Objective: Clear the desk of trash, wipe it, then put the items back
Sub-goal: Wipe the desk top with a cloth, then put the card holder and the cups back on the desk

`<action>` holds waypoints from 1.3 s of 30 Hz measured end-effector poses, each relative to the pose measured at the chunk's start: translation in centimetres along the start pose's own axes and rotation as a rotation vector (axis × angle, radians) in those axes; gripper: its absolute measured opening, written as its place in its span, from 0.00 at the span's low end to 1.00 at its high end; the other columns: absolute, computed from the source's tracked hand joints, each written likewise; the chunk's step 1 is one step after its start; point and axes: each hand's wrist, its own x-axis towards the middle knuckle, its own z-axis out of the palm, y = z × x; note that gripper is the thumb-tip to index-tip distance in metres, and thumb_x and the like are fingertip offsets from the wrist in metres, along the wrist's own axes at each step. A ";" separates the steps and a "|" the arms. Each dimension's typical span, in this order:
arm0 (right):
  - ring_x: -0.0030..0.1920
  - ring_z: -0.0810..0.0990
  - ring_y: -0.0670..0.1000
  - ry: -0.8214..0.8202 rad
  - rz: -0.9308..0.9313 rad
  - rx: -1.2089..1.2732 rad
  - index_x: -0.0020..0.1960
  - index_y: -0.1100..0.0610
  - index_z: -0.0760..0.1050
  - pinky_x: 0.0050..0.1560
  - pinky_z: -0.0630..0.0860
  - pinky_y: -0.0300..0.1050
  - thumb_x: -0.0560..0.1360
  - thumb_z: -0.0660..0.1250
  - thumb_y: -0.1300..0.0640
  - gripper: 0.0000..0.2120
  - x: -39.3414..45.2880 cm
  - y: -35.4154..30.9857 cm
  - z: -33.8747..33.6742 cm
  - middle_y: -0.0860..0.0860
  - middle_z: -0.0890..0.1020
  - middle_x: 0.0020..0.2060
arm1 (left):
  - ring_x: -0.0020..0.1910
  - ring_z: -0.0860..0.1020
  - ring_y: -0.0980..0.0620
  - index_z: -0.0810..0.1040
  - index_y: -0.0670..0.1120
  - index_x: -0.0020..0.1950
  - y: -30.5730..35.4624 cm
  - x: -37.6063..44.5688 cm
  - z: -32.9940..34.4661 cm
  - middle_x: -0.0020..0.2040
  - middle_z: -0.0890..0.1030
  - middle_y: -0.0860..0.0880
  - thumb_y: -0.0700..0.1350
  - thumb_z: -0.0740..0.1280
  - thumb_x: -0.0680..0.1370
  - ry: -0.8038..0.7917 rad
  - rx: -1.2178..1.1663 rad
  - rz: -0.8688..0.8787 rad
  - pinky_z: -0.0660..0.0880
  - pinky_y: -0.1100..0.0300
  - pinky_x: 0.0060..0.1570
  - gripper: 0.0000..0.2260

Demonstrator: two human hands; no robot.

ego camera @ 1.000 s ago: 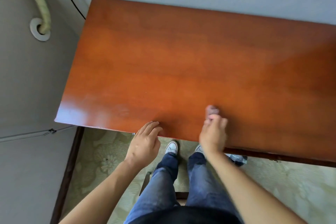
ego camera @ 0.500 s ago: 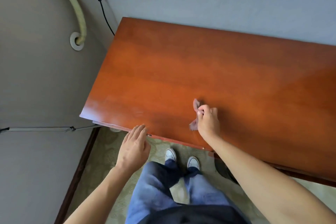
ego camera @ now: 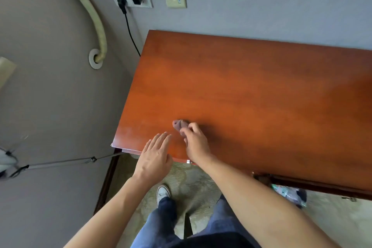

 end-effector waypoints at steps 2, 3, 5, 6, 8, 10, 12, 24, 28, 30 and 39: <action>0.53 0.78 0.50 -0.107 -0.018 0.017 0.54 0.54 0.78 0.51 0.72 0.41 0.77 0.62 0.68 0.13 -1.8 -1.7 1.5 0.46 0.74 0.53 | 0.81 0.60 0.45 0.62 0.46 0.81 -1.8 -0.1 -0.8 0.81 0.64 0.47 0.43 0.61 0.78 -0.023 -0.029 0.053 0.57 0.51 0.80 0.30; 0.54 0.79 0.49 -0.161 0.013 0.056 0.53 0.54 0.80 0.54 0.74 0.42 0.77 0.63 0.69 0.13 -2.4 -2.3 1.7 0.46 0.76 0.54 | 0.81 0.59 0.46 0.61 0.46 0.81 -2.5 -0.3 -1.3 0.81 0.63 0.47 0.42 0.63 0.79 -0.056 -0.037 0.086 0.56 0.53 0.80 0.30; 0.52 0.81 0.46 -0.255 0.068 0.128 0.51 0.56 0.83 0.57 0.76 0.42 0.77 0.67 0.70 0.13 -3.4 -3.6 1.3 0.48 0.82 0.54 | 0.81 0.59 0.46 0.60 0.46 0.82 -3.7 -0.5 -2.0 0.81 0.62 0.47 0.42 0.65 0.80 -0.110 -0.062 0.144 0.55 0.55 0.80 0.31; 0.49 0.81 0.43 -0.265 0.094 0.156 0.51 0.56 0.85 0.56 0.76 0.38 0.76 0.68 0.71 0.13 -4.1 -4.1 0.9 0.48 0.85 0.51 | 0.81 0.60 0.46 0.60 0.46 0.82 -4.1 -0.7 -2.4 0.81 0.62 0.47 0.44 0.66 0.81 -0.124 -0.084 0.169 0.57 0.54 0.80 0.30; 0.44 0.80 0.36 -0.204 0.167 0.211 0.50 0.54 0.86 0.50 0.73 0.32 0.76 0.69 0.70 0.14 -5.4 -5.0 -0.5 0.45 0.86 0.47 | 0.79 0.63 0.46 0.60 0.48 0.83 -4.5 -1.0 -3.2 0.80 0.64 0.49 0.47 0.66 0.82 -0.137 -0.112 0.201 0.63 0.54 0.76 0.30; 0.41 0.79 0.35 -0.116 0.232 0.253 0.50 0.50 0.87 0.45 0.71 0.31 0.77 0.69 0.67 0.14 -6.6 -6.0 -1.7 0.41 0.85 0.44 | 0.73 0.70 0.47 0.61 0.50 0.82 -4.7 -1.3 -4.0 0.76 0.70 0.50 0.49 0.67 0.81 -0.160 -0.160 0.206 0.71 0.54 0.68 0.30; 0.38 0.80 0.36 -0.040 0.263 0.298 0.50 0.49 0.87 0.41 0.74 0.31 0.77 0.70 0.66 0.14 -7.5 -7.3 -2.8 0.42 0.86 0.42 | 0.64 0.77 0.47 0.67 0.53 0.77 -4.5 -1.3 -4.7 0.67 0.77 0.51 0.52 0.69 0.80 -0.211 -0.225 0.226 0.75 0.52 0.59 0.26; 0.42 0.81 0.49 -0.069 0.215 0.450 0.44 0.43 0.78 0.43 0.76 0.48 0.63 0.73 0.48 0.10 -7.7 -14.2 -5.0 0.46 0.84 0.44 | 0.50 0.79 0.60 0.85 0.50 0.59 -6.1 -2.9 -10.7 0.50 0.83 0.56 0.36 0.70 0.78 0.112 -0.471 0.283 0.74 0.69 0.52 0.15; 0.35 0.80 0.51 -0.147 0.123 0.458 0.40 0.50 0.76 0.38 0.80 0.54 0.74 0.74 0.63 0.11 -5.3 -16.7 -4.6 0.53 0.81 0.35 | 0.55 0.79 0.60 0.84 0.52 0.57 -6.9 -5.0 -13.6 0.54 0.82 0.57 0.37 0.63 0.71 0.164 -0.631 0.132 0.74 0.64 0.57 0.19; 0.33 0.80 0.55 -0.130 0.042 0.432 0.39 0.49 0.76 0.37 0.78 0.59 0.73 0.73 0.65 0.12 -4.1 -18.2 -4.5 0.54 0.82 0.32 | 0.58 0.78 0.63 0.83 0.53 0.59 -7.3 -6.5 -14.6 0.57 0.82 0.58 0.43 0.64 0.74 0.160 -0.737 0.024 0.73 0.67 0.60 0.16; 0.40 0.84 0.49 -0.537 -0.188 0.538 0.50 0.58 0.80 0.44 0.79 0.43 0.71 0.69 0.68 0.10 -2.7 -27.8 -3.8 0.57 0.85 0.38 | 0.53 0.76 0.62 0.77 0.57 0.58 -9.5 -14.0 -15.2 0.53 0.77 0.57 0.47 0.70 0.78 0.516 -0.739 -0.462 0.73 0.65 0.53 0.10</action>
